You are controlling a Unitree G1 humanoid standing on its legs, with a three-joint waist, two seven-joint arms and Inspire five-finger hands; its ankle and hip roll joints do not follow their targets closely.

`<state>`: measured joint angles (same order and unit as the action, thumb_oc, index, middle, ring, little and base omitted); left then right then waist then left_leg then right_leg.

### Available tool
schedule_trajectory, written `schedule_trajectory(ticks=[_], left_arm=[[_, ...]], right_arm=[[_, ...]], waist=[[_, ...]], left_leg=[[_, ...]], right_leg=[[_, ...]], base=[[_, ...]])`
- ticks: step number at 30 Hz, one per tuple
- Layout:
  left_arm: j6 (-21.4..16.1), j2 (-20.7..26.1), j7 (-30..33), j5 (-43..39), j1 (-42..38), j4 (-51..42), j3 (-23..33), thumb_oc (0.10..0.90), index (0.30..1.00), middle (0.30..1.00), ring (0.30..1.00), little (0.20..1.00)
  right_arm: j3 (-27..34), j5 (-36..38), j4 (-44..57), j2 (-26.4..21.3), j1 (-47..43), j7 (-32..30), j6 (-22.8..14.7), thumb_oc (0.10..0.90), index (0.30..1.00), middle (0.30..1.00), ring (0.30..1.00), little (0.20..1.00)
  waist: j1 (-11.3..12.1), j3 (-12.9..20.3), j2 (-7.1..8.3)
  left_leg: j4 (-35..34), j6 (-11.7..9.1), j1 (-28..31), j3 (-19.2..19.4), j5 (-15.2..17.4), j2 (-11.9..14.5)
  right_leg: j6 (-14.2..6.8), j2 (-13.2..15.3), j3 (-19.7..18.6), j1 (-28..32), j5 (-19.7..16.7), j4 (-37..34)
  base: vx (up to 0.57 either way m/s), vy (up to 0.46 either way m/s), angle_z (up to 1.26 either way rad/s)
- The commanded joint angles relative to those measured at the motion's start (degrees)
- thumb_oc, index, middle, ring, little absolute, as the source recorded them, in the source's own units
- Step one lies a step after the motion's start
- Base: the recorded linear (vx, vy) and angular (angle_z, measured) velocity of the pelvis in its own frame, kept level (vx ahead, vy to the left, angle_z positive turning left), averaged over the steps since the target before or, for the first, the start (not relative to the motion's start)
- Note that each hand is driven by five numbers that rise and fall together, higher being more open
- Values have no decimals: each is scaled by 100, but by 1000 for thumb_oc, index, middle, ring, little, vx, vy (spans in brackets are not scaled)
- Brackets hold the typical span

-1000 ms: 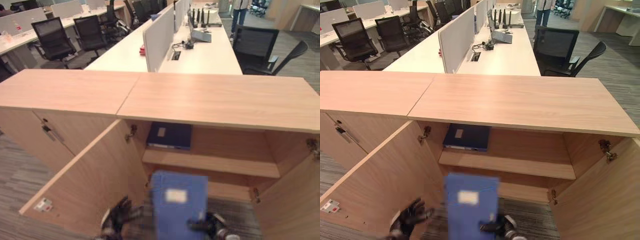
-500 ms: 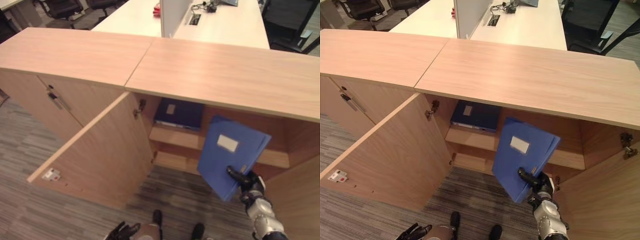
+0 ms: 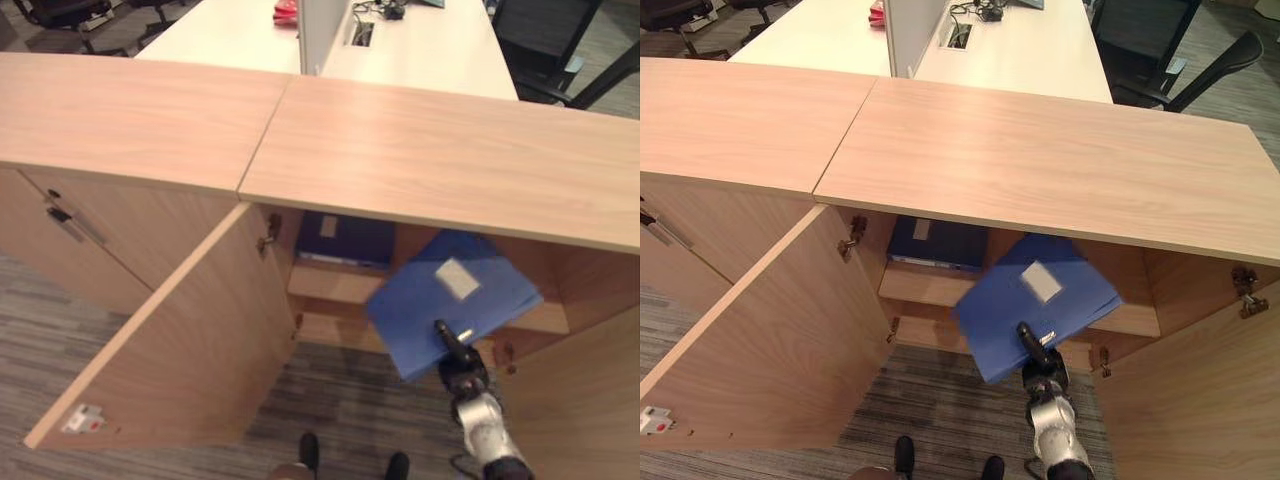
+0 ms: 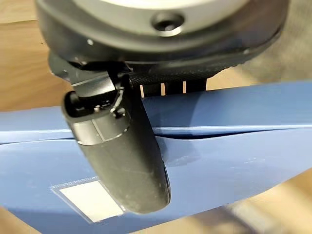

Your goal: Put the empty folder in the office cabinet

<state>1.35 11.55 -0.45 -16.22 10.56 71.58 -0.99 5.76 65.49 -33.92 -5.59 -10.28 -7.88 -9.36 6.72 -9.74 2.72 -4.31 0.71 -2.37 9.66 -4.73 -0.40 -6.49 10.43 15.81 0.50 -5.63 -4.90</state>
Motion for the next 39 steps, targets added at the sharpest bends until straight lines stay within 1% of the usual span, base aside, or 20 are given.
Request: schedule_trajectory(ticks=[1,2,3,4,5,7,8,9,10,13,14,15,17,20,21,23,29,32,33,39], left_arm=[[5,-92,145,366,158,357,-258,800,900,900,900,900],[-9,-72,161,434,150,363,-299,800,900,900,900,900],[-32,-1,208,558,93,382,-355,800,900,900,900,900],[-31,36,221,567,72,360,-364,800,900,900,900,900],[-33,95,236,570,40,334,-365,800,900,900,900,900],[-32,238,295,544,-7,309,-344,800,900,900,900,900],[-30,240,295,543,-13,309,-343,800,900,900,900,900],[-16,351,349,502,-47,286,-314,800,900,900,900,900],[1,397,342,478,-80,276,-305,800,900,900,900,900],[-27,494,377,380,-213,241,-289,800,900,900,900,900],[-27,492,376,380,-227,245,-288,800,900,900,900,900],[-71,554,411,323,-312,213,-281,800,900,900,900,900],[-94,605,421,330,-411,189,-347,800,900,900,900,900],[-156,653,439,209,-409,180,-273,800,900,900,900,900],[-156,648,439,207,-420,183,-272,800,900,900,900,900],[-194,767,472,120,-511,209,-290,800,900,900,900,900],[-252,966,502,108,-669,208,-409,800,900,900,900,900],[-254,1056,511,103,-693,200,-450,800,900,900,900,900],[-284,1163,518,47,-698,172,-427,800,900,900,900,900],[-307,1292,529,31,-679,156,-510,800,900,900,900,900]], right_arm=[[614,576,860,-344,-707,338,-1065,400,300,300,300,300],[645,654,908,-361,-796,356,-1135,400,300,300,300,300],[666,762,881,-429,-1018,388,-1200,400,300,300,300,300],[659,791,889,-450,-1111,383,-1212,400,300,300,300,300],[652,888,822,-477,-1271,401,-1226,400,300,300,300,300],[611,997,724,-491,-1485,396,-1216,400,300,300,300,300],[614,1001,716,-492,-1495,400,-1216,400,300,300,300,300],[567,1047,651,-518,-1653,371,-1194,400,300,300,300,300],[557,1097,554,-558,-1773,358,-1171,400,300,300,300,300],[562,1295,300,-755,-2200,378,-1134,400,300,300,300,300],[566,1305,279,-765,-2221,390,-1133,400,300,300,300,300],[573,1378,161,-941,-2499,382,-1132,400,300,300,300,300],[599,1440,-18,-1236,-2719,358,-1136,400,300,300,300,300],[623,1561,-301,-1683,-3205,326,-1202,400,300,300,300,300],[621,1569,-317,-1694,-3222,335,-1201,400,300,300,300,300],[666,1654,-492,-2041,-3748,248,-1298,400,300,300,300,300],[544,1805,-611,-2689,-4394,200,-1383,400,300,300,300,300],[331,1773,-667,-2884,-4747,136,-1400,400,300,300,300,300],[241,1819,-654,-3006,-5002,141,-1442,400,300,300,300,300],[123,2106,-900,-3114,-5620,219,-1541,400,300,300,300,300]], waist=[[64,203,-144],[81,179,-159],[126,100,-185],[149,54,-210],[211,-41,-243],[346,-138,-255],[346,-141,-249],[425,-327,-182],[453,-414,-131],[479,-783,-60],[483,-783,-62],[509,-937,-61],[545,-1015,27],[614,-1145,-2],[610,-1148,-5],[650,-1222,-61],[648,-1197,-230],[659,-1141,-261],[705,-1131,-291],[782,-1103,-327]], left_leg=[[205,-62,-340,-167,223,46],[239,-26,-359,-151,266,13],[332,51,-387,-50,375,-49],[352,72,-387,-5,404,-45],[397,97,-382,94,483,-18],[407,66,-359,226,615,78],[411,70,-364,226,620,72],[558,63,-455,484,575,141],[619,18,-453,427,711,159],[763,-25,-654,378,734,181],[773,-25,-668,381,742,186],[814,-76,-763,306,755,244],[913,-139,-883,179,798,221],[1038,-185,-1151,90,803,206],[1048,-185,-1164,87,806,207],[1154,-229,-1460,-24,797,245],[1323,-361,-2096,-187,743,211],[1283,-382,-2146,-269,734,232],[1319,-381,-2146,-313,763,271],[1258,-429,-2097,-440,747,364]], right_leg=[[-180,11,37,0,374,333],[-213,73,48,-42,378,412],[-308,256,118,-234,354,716],[-342,349,209,-325,303,867],[-401,502,329,-505,322,1213],[-489,805,748,-785,225,1674],[-495,816,743,-800,236,1698],[-437,1008,1250,-883,33,1650],[-479,920,1260,-899,65,1540],[-475,720,1349,-1391,-215,1278],[-476,715,1346,-1402,-218,1277],[-537,727,1443,-1699,-380,1186],[-511,647,1464,-1670,-381,921],[-467,620,1543,-1789,-486,868],[-466,621,1546,-1796,-486,870],[-423,652,1617,-1972,-407,970],[-358,856,1956,-2354,-139,1374],[-323,890,1920,-2464,-14,1597],[-256,902,1904,-2520,122,1793],[-193,885,1909,-2627,389,2132]], base=[[8,99,0],[-4,164,0],[-17,191,-6],[-41,184,-16],[-57,106,-28],[5,58,-40],[-72,-19,-64],[-64,-60,-52],[-115,-96,-56],[-59,-76,-26],[7,-103,-6],[52,-138,2],[71,-182,12],[7,-113,23],[-11,-139,25],[11,-184,22],[18,-151,42],[61,-120,40],[64,-129,22],[61,-118,17]])
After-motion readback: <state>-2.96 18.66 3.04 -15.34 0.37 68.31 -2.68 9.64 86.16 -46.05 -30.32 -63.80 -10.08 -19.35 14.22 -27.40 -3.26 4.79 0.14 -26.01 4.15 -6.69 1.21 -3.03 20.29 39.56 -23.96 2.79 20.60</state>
